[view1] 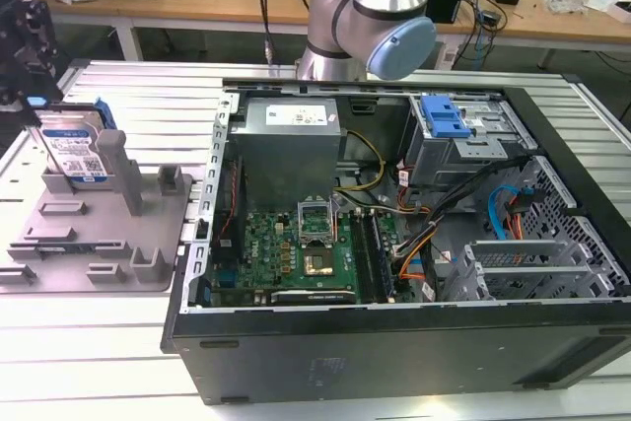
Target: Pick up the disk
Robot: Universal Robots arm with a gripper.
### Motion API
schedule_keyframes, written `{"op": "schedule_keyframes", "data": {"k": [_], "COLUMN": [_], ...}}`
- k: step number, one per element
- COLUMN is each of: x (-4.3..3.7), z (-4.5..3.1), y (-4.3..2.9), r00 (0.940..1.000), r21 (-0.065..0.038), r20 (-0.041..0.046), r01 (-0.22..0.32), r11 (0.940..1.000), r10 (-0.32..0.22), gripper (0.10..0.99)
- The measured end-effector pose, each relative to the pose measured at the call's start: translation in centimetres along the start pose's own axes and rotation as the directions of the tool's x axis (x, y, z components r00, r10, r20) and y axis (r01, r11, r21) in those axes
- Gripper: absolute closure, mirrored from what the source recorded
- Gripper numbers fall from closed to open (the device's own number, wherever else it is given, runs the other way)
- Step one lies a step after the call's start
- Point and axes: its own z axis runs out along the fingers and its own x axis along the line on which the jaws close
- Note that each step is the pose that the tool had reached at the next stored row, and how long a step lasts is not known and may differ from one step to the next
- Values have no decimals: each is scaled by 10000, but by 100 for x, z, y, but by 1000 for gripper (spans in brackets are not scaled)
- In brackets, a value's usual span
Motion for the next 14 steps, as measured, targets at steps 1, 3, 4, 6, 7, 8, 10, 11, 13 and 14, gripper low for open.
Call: {"op": "schedule_keyframes", "data": {"k": [1,3,4,6,7,8,10,11,13,14], "x": [-42,-196,-243,-392,-434,-462,-514,-535,-554,-553], "z": [0,1,2,3,6,10,14,17,22,24], "y": [2,16,21,38,46,65,130,162,217,239], "r00": [10000,10000,10000,10000,10000,10000,10000,10000,9999,9999], "r21": [0,1,2,1,2,4,5,7,9,9], "r20": [-1,-6,-7,-13,-20,-27,-53,-65,-81,-86], "r01": [-1,-1,-1,0,6,13,31,44,71,92], "r11": [10000,10000,10000,10000,10000,10000,10000,10000,10000,10000], "r10": [1,1,1,0,-6,-13,-31,-44,-71,-92], "gripper": [545,545,545,545,545,545,545,545,545,545]}}
